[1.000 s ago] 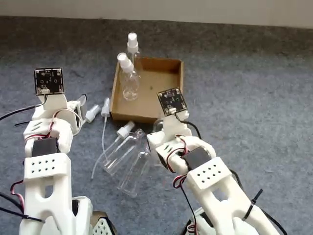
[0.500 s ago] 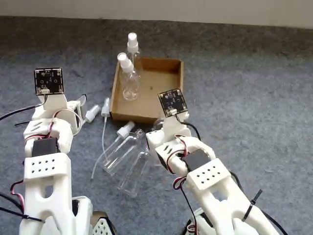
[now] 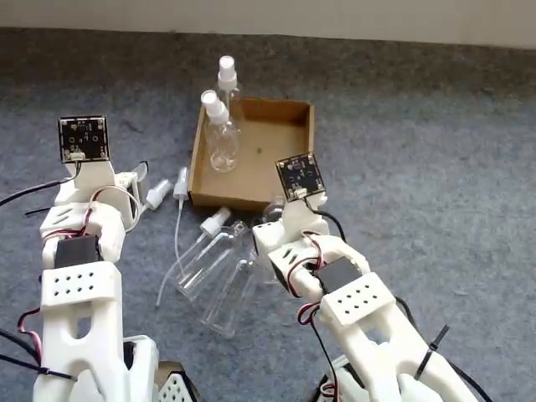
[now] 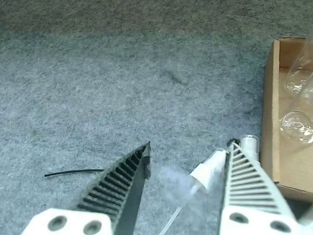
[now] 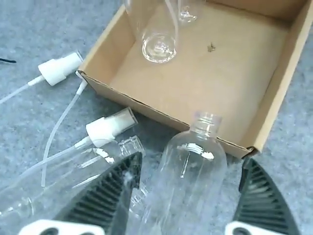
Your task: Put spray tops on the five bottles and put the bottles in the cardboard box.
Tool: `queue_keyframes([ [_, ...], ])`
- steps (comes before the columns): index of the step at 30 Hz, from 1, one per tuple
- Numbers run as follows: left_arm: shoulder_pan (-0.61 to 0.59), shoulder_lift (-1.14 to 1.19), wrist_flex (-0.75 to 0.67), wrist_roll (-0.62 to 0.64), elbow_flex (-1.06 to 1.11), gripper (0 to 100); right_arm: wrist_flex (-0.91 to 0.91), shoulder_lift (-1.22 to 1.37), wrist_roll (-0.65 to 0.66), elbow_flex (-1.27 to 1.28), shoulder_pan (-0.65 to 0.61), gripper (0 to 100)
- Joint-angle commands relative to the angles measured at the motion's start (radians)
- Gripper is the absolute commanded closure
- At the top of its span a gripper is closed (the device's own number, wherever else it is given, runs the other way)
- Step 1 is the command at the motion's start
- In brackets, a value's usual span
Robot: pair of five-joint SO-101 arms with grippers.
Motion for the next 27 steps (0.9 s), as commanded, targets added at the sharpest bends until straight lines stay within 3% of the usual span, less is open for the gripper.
queue_keyframes([
  [1,0.007,0.001,-0.008,0.011,-0.005,77,-0.019,-0.012,-0.012,-0.008,0.013,72.5],
  [15,0.007,0.001,-0.008,0.011,-0.005,77,-0.021,0.127,-0.012,-0.015,0.016,73.0],
  [22,0.007,0.001,-0.008,0.011,-0.005,77,-0.021,0.127,-0.012,-0.013,0.015,91.4],
  [27,0.007,0.001,-0.008,0.011,-0.005,77,0.001,0.114,-0.006,-0.013,0.058,92.6],
])
